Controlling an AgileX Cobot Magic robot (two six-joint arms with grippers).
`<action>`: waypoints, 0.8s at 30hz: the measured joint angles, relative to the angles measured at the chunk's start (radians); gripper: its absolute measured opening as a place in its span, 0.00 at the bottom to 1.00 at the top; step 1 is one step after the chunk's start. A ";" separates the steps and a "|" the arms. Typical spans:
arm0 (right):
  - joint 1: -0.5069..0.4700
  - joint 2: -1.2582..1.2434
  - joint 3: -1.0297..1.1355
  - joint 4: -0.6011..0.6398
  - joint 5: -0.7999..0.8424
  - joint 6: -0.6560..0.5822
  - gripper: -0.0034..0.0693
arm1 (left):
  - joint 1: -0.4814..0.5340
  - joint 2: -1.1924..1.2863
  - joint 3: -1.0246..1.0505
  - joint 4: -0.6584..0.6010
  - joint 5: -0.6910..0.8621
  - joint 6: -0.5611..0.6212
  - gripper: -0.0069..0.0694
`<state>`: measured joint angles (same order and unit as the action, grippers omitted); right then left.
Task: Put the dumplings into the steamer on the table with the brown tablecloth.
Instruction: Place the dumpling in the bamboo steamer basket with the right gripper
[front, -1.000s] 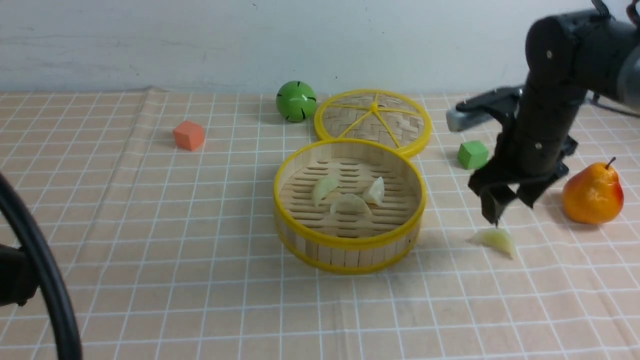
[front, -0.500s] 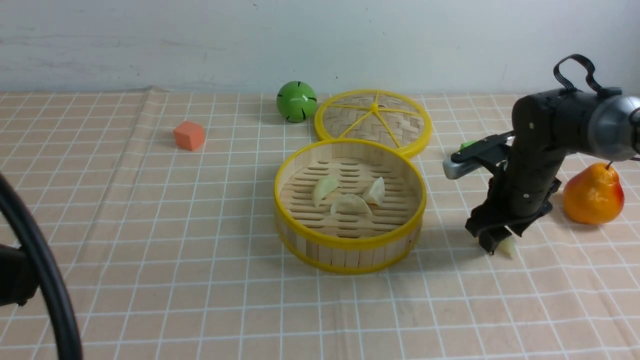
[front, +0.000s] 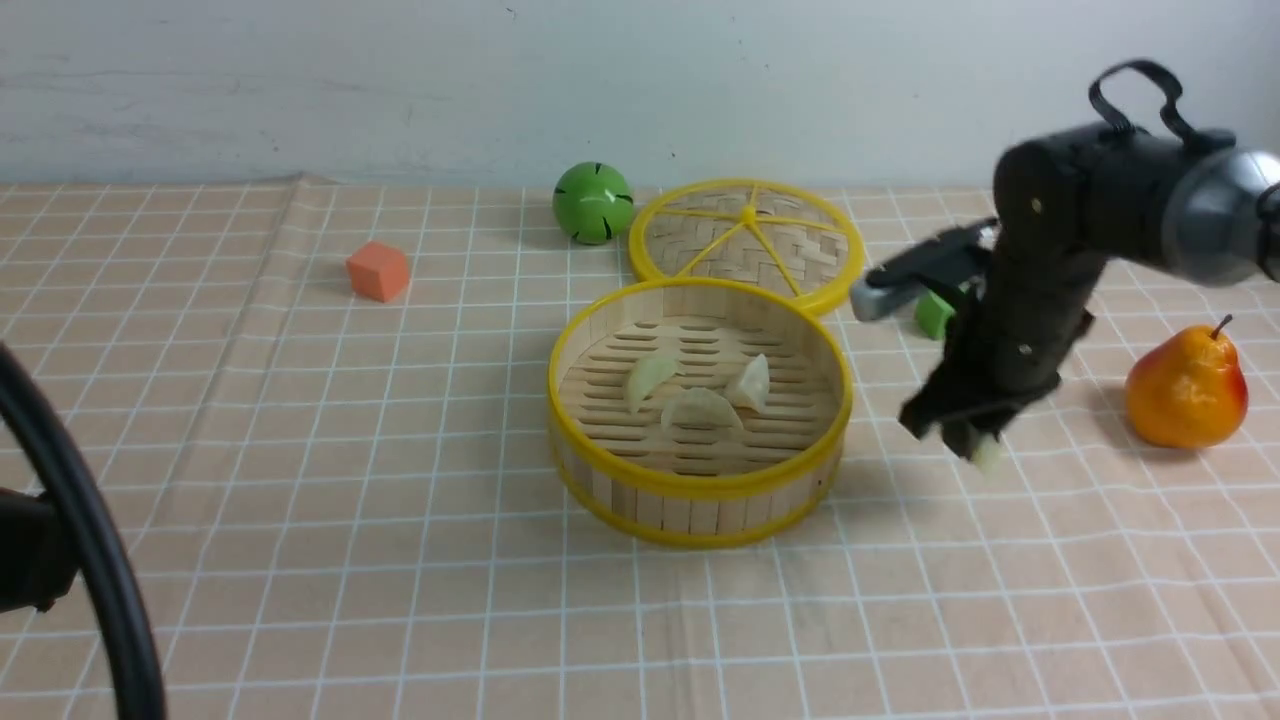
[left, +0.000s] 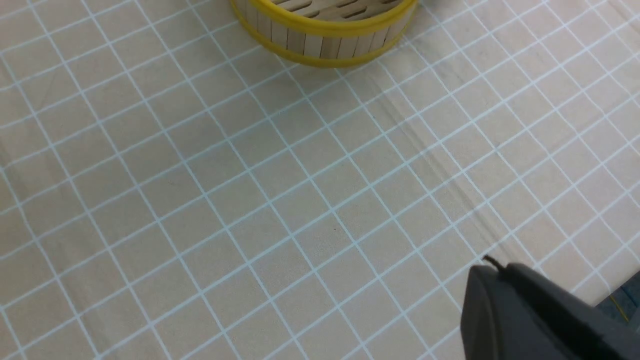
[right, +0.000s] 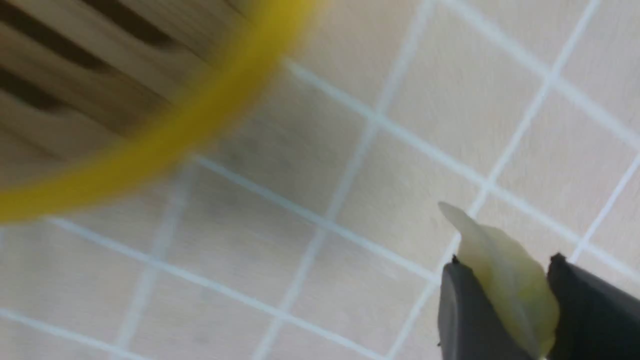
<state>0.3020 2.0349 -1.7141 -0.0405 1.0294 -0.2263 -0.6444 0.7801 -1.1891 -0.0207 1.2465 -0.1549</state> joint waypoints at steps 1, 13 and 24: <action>0.012 -0.005 -0.013 0.007 0.002 0.000 0.32 | 0.000 0.000 0.000 0.000 0.000 0.000 0.09; 0.258 0.107 -0.168 0.068 -0.070 0.001 0.32 | 0.000 0.000 0.000 0.000 0.000 0.031 0.10; 0.277 0.188 -0.180 0.063 -0.094 0.044 0.55 | 0.000 -0.077 0.167 0.000 -0.023 0.047 0.10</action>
<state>0.5786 2.2231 -1.8939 0.0223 0.9351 -0.1820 -0.6444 0.7026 -1.0223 -0.0211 1.2236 -0.1076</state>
